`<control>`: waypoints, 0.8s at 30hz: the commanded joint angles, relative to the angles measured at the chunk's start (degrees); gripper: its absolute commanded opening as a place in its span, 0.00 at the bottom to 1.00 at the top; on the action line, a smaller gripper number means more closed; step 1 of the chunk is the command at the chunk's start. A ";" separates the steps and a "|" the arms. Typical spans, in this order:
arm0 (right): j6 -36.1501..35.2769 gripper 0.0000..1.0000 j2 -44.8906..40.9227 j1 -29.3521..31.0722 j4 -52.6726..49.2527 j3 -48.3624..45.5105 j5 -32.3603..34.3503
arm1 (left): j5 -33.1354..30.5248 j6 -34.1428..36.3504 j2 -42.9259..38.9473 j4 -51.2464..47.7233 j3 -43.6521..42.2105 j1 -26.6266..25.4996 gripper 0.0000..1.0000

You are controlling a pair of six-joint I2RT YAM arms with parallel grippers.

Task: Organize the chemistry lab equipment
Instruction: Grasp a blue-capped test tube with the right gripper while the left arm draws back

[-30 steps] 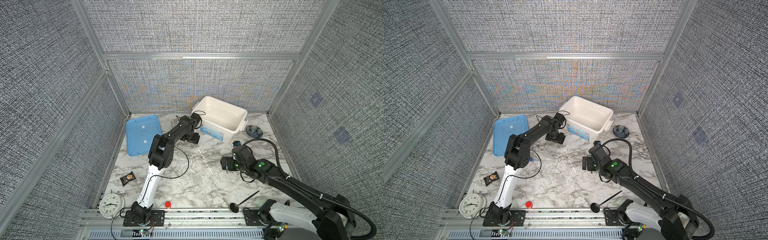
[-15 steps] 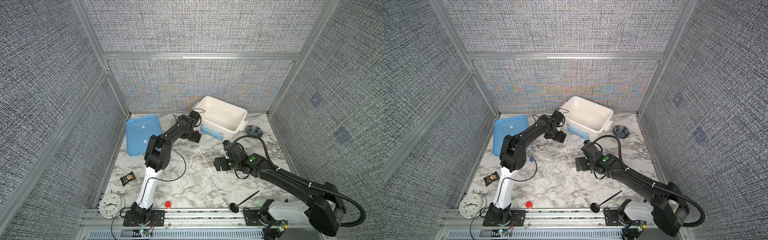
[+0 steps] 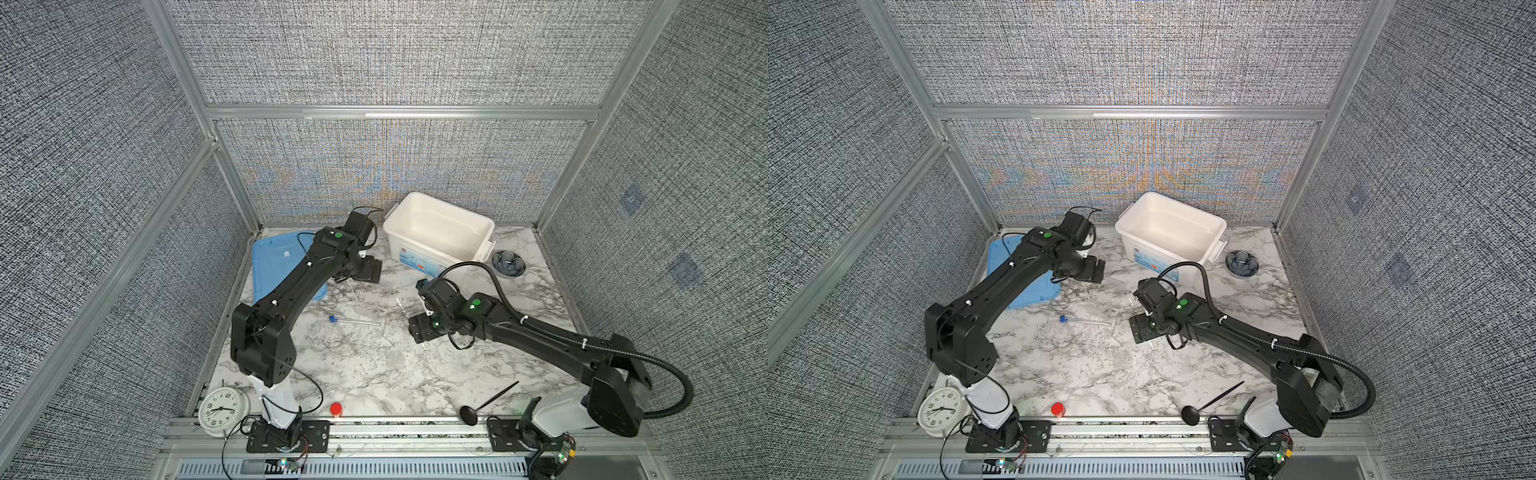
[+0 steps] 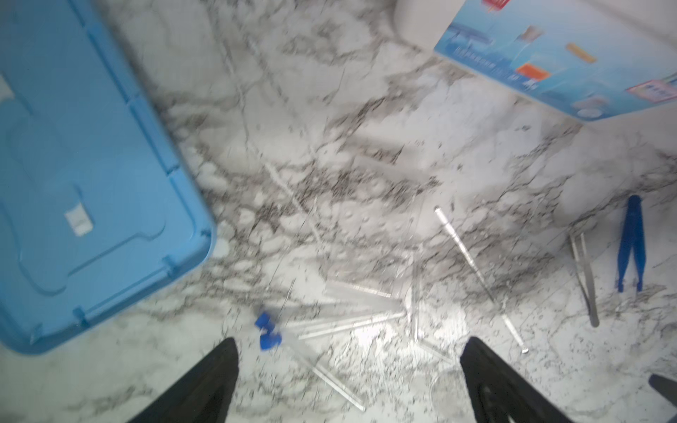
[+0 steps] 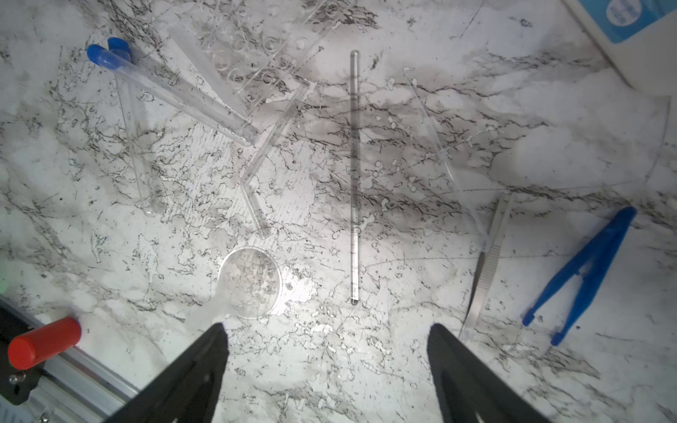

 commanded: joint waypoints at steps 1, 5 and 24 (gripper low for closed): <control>-4.68 0.86 2.65 1.65 2.54 2.50 -4.89 | 2.70 -4.37 -6.15 -2.28 -7.66 3.71 0.96; -15.89 0.84 10.44 5.47 5.51 10.18 -9.18 | 9.33 -8.09 -16.00 -0.13 -20.28 11.52 0.96; -41.27 0.73 45.22 7.25 4.54 48.72 -17.34 | 30.01 -11.40 -29.06 3.54 -38.00 36.97 0.93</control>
